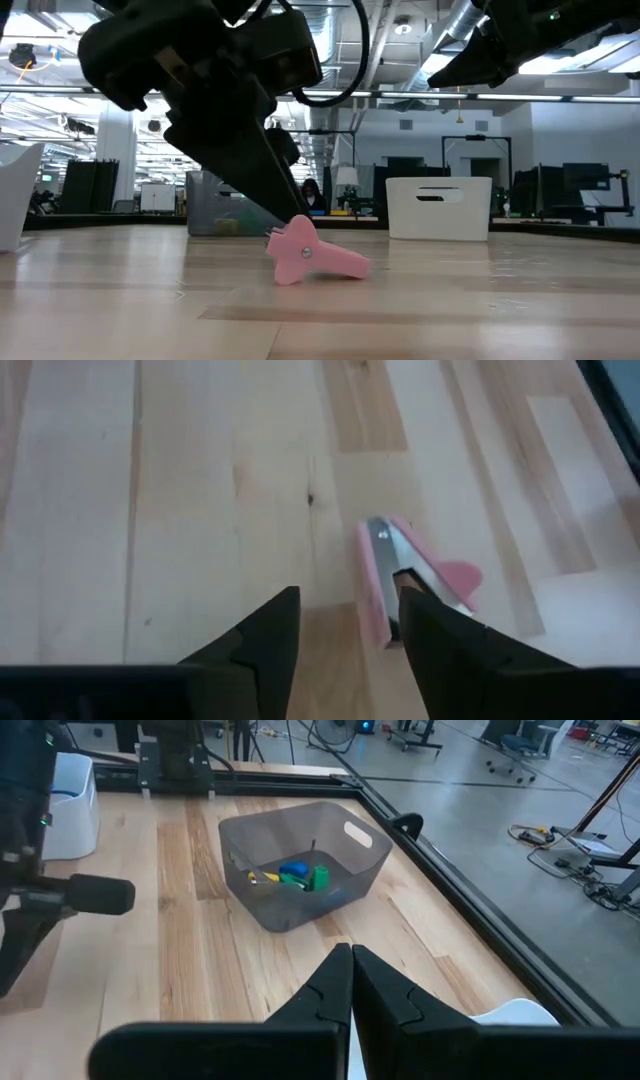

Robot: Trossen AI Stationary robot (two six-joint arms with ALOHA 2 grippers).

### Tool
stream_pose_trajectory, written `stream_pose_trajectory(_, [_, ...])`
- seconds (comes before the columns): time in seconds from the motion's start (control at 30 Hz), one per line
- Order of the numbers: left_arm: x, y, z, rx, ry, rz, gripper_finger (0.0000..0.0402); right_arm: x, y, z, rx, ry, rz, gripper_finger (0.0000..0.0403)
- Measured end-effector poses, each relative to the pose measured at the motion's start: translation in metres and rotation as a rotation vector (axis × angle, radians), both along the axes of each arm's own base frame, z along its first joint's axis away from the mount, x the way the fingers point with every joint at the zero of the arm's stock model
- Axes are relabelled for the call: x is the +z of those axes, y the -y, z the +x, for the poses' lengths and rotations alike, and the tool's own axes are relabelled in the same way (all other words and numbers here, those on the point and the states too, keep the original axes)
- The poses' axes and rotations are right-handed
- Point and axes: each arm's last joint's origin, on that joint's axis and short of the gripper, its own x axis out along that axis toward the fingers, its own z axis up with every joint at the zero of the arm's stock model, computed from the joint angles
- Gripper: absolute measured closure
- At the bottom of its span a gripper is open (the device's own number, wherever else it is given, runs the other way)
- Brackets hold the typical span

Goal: Pick and place Stapler, Stapler remover, tape
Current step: Put the pink stapler remover into the top white bin

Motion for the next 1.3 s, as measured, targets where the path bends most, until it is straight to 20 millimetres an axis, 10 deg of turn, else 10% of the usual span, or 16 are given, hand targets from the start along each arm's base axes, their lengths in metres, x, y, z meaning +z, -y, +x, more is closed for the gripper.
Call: stream_pose_trajectory(1.3, [-0.0055,-0.0001,0.0053,0.041,-0.013,-0.121,0.0302,0.0000,0.0000,0.0000,0.000,0.000,0.000,0.0403])
